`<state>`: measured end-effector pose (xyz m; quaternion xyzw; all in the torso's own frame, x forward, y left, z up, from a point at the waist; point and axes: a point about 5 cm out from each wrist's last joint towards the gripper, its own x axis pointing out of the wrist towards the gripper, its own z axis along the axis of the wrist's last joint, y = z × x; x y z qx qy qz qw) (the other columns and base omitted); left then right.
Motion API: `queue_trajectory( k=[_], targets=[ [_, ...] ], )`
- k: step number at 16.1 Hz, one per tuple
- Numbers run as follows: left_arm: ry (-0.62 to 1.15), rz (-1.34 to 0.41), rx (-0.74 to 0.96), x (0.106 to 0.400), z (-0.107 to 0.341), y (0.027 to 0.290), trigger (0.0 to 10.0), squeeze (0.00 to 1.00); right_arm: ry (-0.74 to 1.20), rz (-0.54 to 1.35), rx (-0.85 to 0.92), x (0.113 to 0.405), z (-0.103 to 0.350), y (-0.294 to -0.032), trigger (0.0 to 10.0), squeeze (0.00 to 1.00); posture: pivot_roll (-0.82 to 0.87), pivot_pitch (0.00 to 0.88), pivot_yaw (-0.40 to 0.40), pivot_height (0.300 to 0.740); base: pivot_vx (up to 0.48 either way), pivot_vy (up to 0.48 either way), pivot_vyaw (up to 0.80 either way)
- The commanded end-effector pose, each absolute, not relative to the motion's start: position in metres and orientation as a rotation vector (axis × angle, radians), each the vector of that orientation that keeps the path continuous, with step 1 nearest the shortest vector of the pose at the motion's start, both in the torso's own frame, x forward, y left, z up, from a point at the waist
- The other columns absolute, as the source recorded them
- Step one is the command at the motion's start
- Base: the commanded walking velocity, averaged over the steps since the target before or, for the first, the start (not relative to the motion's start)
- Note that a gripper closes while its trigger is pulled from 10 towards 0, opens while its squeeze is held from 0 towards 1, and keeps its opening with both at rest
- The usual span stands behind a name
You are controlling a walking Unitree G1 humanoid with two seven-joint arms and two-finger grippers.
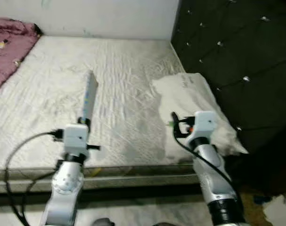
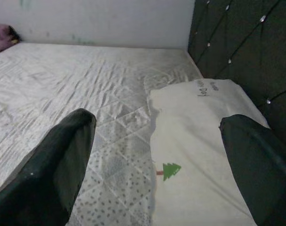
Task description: Clean up the room
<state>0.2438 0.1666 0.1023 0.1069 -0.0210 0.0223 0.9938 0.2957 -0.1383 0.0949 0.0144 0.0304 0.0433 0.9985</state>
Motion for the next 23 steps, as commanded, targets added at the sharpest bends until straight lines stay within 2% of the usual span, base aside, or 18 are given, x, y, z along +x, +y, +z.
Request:
queue_trajectory(
  k=[1,8,12,17,23],
  targets=[
    [-0.083,0.027,0.200,0.2462,0.1099,0.1611,10.0,0.00,0.069,0.062,0.019,0.2958,0.0941,-0.1474,10.0,0.00,0.08,0.000,-0.034,0.740,0.000,0.000,0.00],
    [-0.085,0.020,0.191,0.2473,0.1094,0.1607,10.0,0.00,0.059,0.072,0.011,0.2965,0.0954,-0.1467,10.0,0.00,0.08,0.000,-0.035,0.740,0.000,0.000,0.00],
    [-0.088,0.007,0.185,0.2465,0.1090,0.1595,10.0,0.00,0.059,0.079,0.005,0.2959,0.0946,-0.1459,10.0,0.00,0.08,0.000,-0.036,0.740,0.000,0.000,0.58],
    [-0.086,-0.006,0.177,0.2460,0.1085,0.1586,10.0,0.00,0.068,0.078,0.007,0.2955,0.0931,-0.1459,10.0,0.00,0.08,0.000,-0.037,0.740,0.000,0.000,0.00],
    [-0.087,-0.014,0.174,0.2464,0.1086,0.1585,10.0,0.00,0.070,0.075,0.010,0.2959,0.0930,-0.1457,10.0,0.00,0.08,0.000,-0.035,0.740,0.219,0.000,0.00]
  ],
)
